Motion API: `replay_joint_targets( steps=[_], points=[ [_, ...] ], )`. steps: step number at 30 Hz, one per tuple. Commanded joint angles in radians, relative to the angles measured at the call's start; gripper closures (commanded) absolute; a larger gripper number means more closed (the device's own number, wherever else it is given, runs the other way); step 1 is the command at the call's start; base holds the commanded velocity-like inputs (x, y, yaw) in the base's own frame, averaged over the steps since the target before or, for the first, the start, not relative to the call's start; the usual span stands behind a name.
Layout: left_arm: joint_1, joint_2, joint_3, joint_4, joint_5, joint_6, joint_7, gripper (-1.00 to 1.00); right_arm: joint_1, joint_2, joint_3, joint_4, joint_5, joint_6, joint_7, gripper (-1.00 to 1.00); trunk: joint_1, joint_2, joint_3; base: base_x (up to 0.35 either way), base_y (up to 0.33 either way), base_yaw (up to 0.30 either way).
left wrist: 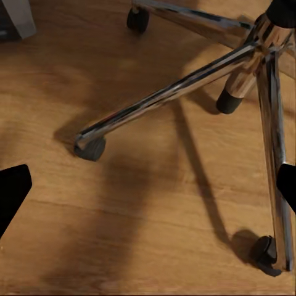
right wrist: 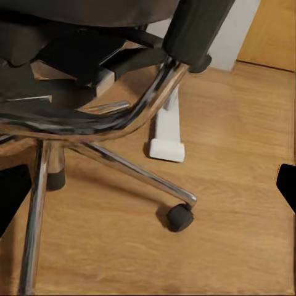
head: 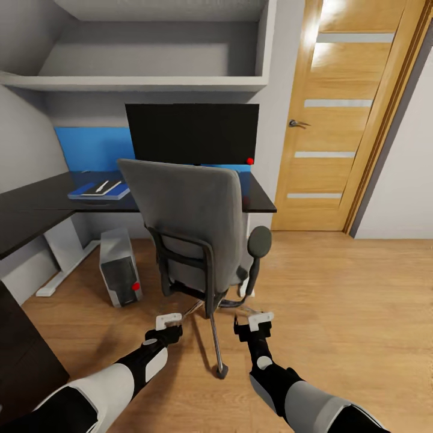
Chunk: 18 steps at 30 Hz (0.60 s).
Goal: In the bedroom, organize the workspace by keeping the computer under the desk, ensuring the monitor is on the desk, placing the keyboard on the desk next to the monitor, placing the mouse on the desk next to the keyboard, moving the folder from the swivel chair onto the desk next to the mouse, stacking the notebook on top of the folder with the pen on top of the notebook, and positioning the swivel chair next to the desk.
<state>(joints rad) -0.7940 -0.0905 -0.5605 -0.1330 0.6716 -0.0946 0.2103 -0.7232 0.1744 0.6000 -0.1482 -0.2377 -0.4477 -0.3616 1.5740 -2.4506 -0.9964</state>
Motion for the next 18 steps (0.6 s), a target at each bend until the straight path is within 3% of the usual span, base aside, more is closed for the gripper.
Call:
replay_joint_targets(
  steps=[1,7,14,18],
  points=[
    [-0.001,0.0,-0.009,0.0,0.008,-0.003,0.004,-1.0,-0.001,0.0,0.009,0.001,-0.009,-0.003,-0.003,-1.0,-0.001,0.0,-0.001,-0.337,0.0,0.0],
    [-0.001,0.0,-0.009,0.0,0.007,-0.004,0.005,-1.0,-0.001,0.0,0.008,0.001,-0.009,-0.003,-0.003,-1.0,-0.001,0.0,-0.001,-0.337,0.0,0.0],
    [-0.001,0.001,-0.006,0.0,0.014,-0.005,0.008,-1.0,-0.001,0.0,0.007,0.001,-0.009,-0.003,-0.003,-1.0,-0.028,0.049,0.021,-0.331,0.0,0.0],
    [-0.001,0.001,-0.006,0.0,0.015,-0.005,0.011,-1.0,-0.001,0.0,0.007,0.0,-0.011,-0.003,-0.004,-1.0,-0.043,0.077,0.034,-0.153,0.0,0.0]
  ],
)
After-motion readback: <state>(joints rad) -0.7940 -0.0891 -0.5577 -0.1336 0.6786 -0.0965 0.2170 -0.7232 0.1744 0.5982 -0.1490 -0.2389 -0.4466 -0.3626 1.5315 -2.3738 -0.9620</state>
